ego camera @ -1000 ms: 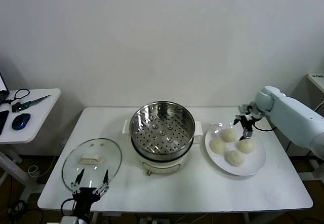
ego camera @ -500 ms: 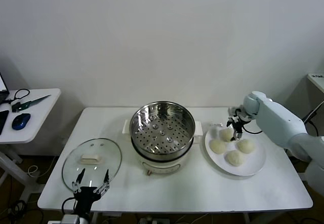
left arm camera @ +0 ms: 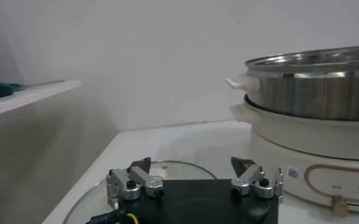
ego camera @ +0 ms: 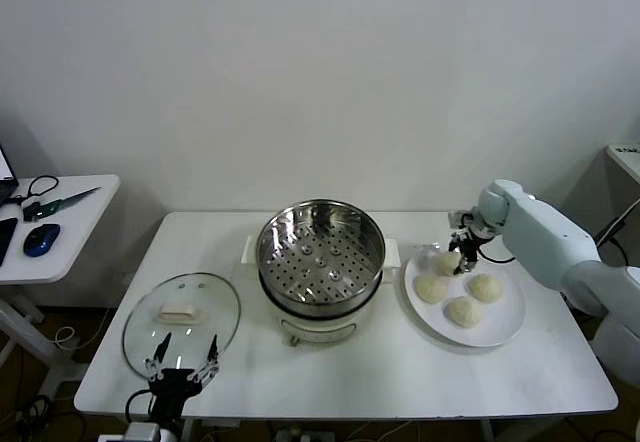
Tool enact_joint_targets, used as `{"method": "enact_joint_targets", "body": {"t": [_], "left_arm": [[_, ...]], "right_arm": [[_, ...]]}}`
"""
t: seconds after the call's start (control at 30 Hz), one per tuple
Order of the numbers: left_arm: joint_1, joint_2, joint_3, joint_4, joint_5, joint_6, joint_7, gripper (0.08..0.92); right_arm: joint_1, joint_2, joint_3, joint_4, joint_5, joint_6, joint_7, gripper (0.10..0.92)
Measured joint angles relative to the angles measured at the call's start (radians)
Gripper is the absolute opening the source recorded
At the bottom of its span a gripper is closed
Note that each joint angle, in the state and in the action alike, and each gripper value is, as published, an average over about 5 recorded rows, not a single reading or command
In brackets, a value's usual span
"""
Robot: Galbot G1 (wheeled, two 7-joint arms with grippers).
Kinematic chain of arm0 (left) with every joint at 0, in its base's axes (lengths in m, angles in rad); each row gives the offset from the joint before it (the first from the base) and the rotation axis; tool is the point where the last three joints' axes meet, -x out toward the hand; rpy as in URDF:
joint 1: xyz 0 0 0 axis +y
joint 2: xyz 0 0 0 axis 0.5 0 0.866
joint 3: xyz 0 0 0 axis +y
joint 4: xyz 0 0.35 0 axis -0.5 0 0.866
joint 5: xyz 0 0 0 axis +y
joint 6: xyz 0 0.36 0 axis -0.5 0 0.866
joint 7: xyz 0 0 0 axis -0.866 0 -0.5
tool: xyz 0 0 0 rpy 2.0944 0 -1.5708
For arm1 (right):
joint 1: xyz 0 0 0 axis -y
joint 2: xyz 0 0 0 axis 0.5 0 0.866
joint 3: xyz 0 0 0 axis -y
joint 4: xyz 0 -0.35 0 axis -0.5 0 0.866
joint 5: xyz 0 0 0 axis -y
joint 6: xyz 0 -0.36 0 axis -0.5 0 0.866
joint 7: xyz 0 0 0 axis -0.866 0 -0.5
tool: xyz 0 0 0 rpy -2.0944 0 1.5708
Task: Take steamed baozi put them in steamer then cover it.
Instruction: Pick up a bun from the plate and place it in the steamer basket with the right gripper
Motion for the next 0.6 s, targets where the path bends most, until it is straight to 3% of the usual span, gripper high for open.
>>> {"method": "enact_joint_targets", "body": {"t": [0.3,0.6], "left_arm": [[0.006,-0.006,0.010,-0.016,0.002,0.000,-0.003,0.823],[0.011,-0.002,0.017,-0.028,0.013,-0.002,-0.004,0.823]], "right_arm": [[0.324,-0.037,-0.290,0.250,0.214,0.047,-0.014,0.645],[0.648,0.043,-0.521,0.531,0.355,0.223,-0.001,0.645]]}}
